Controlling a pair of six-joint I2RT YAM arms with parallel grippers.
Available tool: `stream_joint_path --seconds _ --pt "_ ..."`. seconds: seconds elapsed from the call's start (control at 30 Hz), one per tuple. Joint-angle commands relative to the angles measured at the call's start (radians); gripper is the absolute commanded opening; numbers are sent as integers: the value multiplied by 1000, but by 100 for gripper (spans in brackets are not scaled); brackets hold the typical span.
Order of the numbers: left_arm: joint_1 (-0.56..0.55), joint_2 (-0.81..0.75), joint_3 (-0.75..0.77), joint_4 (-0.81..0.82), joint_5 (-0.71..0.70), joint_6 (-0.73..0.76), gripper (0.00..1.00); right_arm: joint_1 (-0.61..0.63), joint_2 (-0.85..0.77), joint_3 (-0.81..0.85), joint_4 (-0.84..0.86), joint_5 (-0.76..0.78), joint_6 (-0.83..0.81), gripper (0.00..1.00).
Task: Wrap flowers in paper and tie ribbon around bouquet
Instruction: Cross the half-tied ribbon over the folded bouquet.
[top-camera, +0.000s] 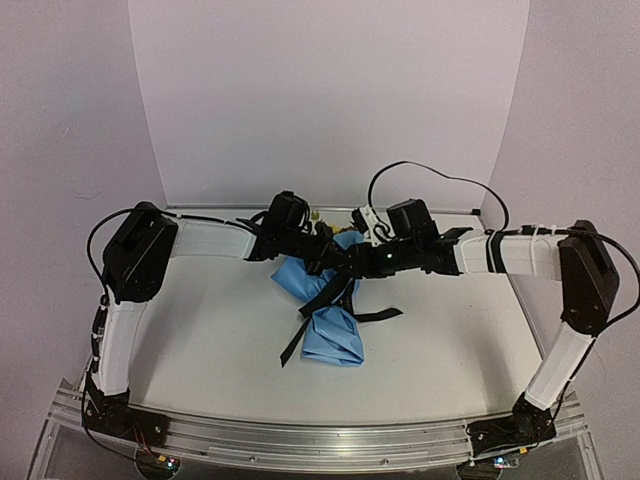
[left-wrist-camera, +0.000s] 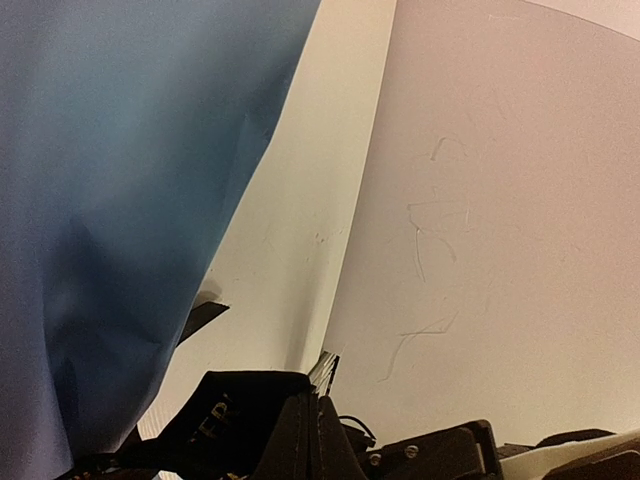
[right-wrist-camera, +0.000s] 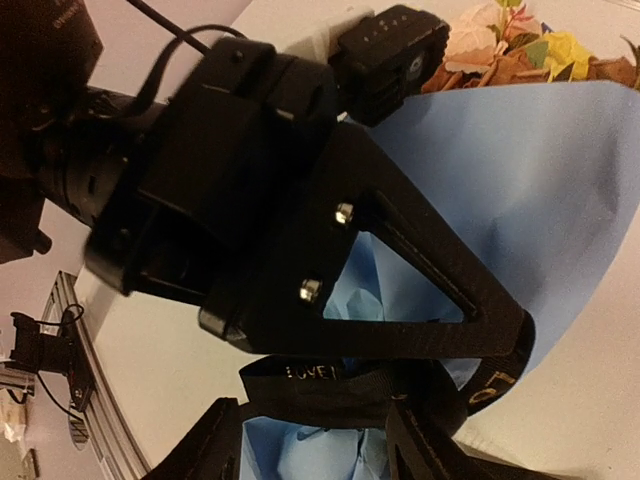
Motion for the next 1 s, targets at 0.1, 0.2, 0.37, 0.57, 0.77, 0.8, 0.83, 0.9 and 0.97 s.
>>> stream_joint_path --seconds 0.1,0.2,0.37,0.57,0.77,0.8,0.83,0.9,0.97 --pt "3 -52 37 24 54 36 0 1 31 -34 155 -66 103 51" --pt "3 -50 44 22 69 45 0 0 40 -44 176 -70 119 51" --pt "5 -51 36 19 69 47 0 0 11 -88 183 -39 114 51" --pt "5 -51 37 23 67 45 0 2 -36 -139 186 -27 98 51" --pt "4 -51 40 28 76 45 0 2 -7 -128 208 -42 104 52" --pt "4 -52 42 29 78 44 0 2 3 -123 220 -40 110 53" --pt "5 -51 44 29 79 44 0 2 16 -116 230 -38 116 53" --pt "5 -50 47 29 80 44 0 2 41 -95 244 -37 127 53" --pt "5 -48 52 29 84 43 0 2 59 -80 245 -38 133 52"
